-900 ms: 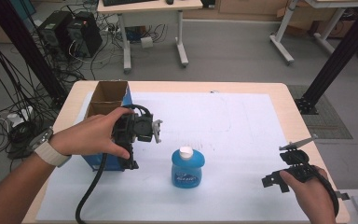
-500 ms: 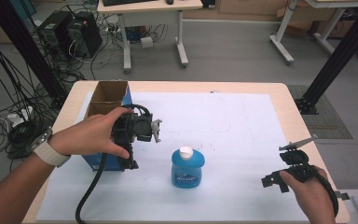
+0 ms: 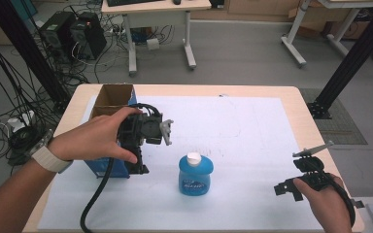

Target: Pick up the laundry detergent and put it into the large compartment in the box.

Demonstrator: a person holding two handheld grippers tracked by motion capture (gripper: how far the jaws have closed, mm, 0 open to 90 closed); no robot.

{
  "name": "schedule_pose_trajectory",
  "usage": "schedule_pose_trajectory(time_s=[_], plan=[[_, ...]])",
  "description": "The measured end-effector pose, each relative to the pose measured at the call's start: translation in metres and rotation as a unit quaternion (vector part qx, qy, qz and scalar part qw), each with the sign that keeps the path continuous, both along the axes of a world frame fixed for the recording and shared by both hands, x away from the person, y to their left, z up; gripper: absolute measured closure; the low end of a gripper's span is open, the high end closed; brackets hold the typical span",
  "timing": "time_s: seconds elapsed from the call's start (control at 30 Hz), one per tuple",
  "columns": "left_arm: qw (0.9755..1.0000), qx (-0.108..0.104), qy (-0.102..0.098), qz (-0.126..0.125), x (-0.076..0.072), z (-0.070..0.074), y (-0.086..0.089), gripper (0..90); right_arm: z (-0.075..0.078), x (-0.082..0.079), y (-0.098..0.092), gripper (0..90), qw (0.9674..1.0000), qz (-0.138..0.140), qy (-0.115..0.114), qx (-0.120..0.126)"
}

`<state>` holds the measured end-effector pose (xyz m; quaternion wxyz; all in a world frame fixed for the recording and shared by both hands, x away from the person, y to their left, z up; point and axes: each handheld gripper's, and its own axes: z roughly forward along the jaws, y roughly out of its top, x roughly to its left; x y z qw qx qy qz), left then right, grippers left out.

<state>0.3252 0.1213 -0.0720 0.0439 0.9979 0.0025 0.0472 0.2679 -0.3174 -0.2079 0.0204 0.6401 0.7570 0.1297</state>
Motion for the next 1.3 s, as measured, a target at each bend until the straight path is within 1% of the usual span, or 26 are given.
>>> schedule_pose_trajectory(time_s=[0.1,0.13,0.2,0.33,0.53,0.57,0.6,0.67,0.7,0.77,0.87,1.0,1.03,1.13,1.3], plan=[[1.0,-0.002,-0.006,0.002,-0.002,0.006,-0.003,9.0,0.0,0.0,0.0,7.3,1.0,-0.002,0.0,0.001],[1.0,-0.002,-0.006,0.002,-0.002,0.006,-0.003,8.8,0.0,0.0,0.0,7.3,1.0,-0.002,0.0,0.001],[0.9999,-0.007,-0.007,-0.004,-0.004,0.013,-0.007,8.8,0.0,-0.001,-0.001,7.2,1.0,-0.002,-0.001,0.002],[0.9999,-0.008,-0.009,-0.01,-0.007,0.02,-0.014,8.8,0.0,-0.002,-0.002,7.3,1.0,-0.002,-0.003,0.001],[0.9996,-0.007,-0.005,-0.026,-0.009,0.024,-0.033,8.3,-0.001,-0.001,-0.001,7.2,1.0,-0.004,-0.002,0.002],[0.9996,-0.007,-0.005,-0.026,-0.009,0.024,-0.033,8.3,-0.001,-0.001,-0.001,7.2,1.0,-0.004,-0.002,0.002],[0.9995,-0.008,-0.003,-0.029,-0.008,0.025,-0.039,8.3,-0.001,-0.002,-0.001,7.3,1.0,-0.005,-0.003,0.004],[0.9994,-0.012,-0.003,-0.032,-0.008,0.025,-0.045,8.4,-0.001,-0.001,-0.001,7.2,1.0,-0.005,-0.002,0.003],[0.9993,-0.013,0.0,-0.034,-0.007,0.025,-0.048,8.3,-0.001,-0.002,0.0,7.3,1.0,-0.006,-0.002,0.004],[0.9991,-0.011,-0.001,-0.042,-0.007,0.025,-0.055,8.4,0.0,-0.003,-0.001,7.2,1.0,-0.002,-0.005,0.004],[0.9989,-0.007,-0.001,-0.045,-0.008,0.023,-0.063,8.4,0.001,-0.003,-0.001,7.2,1.0,-0.002,-0.006,0.004],[0.9989,-0.002,-0.001,-0.046,-0.006,0.017,-0.074,8.3,0.0,-0.004,-0.002,7.3,1.0,-0.003,-0.007,0.004],[0.999,-0.004,0.0,-0.045,-0.006,0.016,-0.075,8.2,0.0,-0.004,-0.002,7.2,1.0,-0.004,-0.006,0.006],[0.9991,-0.002,0.003,-0.043,-0.003,0.011,-0.08,8.1,-0.002,-0.004,-0.003,7.2,0.9999,-0.002,-0.007,0.007],[0.9991,-0.001,0.013,-0.041,0.004,0.002,-0.087,8.0,-0.002,-0.006,-0.004,7.3,0.9999,-0.002,-0.008,0.007]])
